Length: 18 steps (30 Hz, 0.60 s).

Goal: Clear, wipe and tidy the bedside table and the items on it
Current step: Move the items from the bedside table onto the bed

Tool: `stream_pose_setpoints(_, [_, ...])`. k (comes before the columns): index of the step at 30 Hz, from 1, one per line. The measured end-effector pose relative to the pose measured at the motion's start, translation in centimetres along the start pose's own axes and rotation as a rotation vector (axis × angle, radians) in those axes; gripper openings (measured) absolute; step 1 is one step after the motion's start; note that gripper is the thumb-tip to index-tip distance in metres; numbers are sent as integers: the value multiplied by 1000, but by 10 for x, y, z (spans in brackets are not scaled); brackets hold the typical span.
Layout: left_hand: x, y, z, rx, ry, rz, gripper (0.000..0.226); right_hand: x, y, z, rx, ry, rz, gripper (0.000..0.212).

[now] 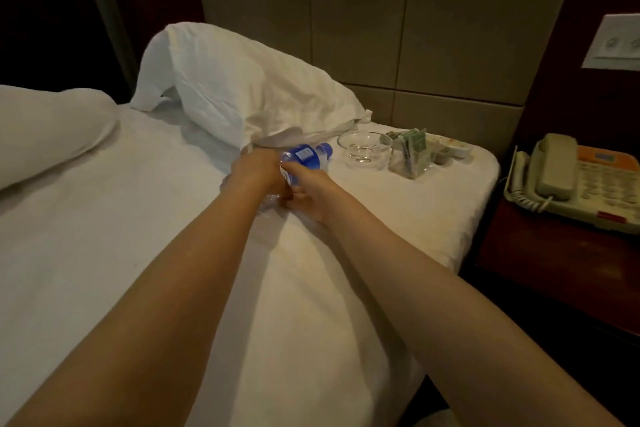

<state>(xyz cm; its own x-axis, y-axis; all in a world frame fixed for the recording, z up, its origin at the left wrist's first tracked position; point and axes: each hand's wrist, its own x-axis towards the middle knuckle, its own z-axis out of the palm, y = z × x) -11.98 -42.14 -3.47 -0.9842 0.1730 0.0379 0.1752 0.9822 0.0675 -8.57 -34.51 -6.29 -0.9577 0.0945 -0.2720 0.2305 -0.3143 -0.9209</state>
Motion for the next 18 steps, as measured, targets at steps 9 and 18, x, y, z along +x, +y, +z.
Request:
stream_pose_setpoints(9, [4,11,-9,191,10,44,52,1,1,-15,168,-90,-18,14])
stream_pose_setpoints(18, [-19,60,-31,71,270,258,42,-20,-24,-62,-95,147,-90,15])
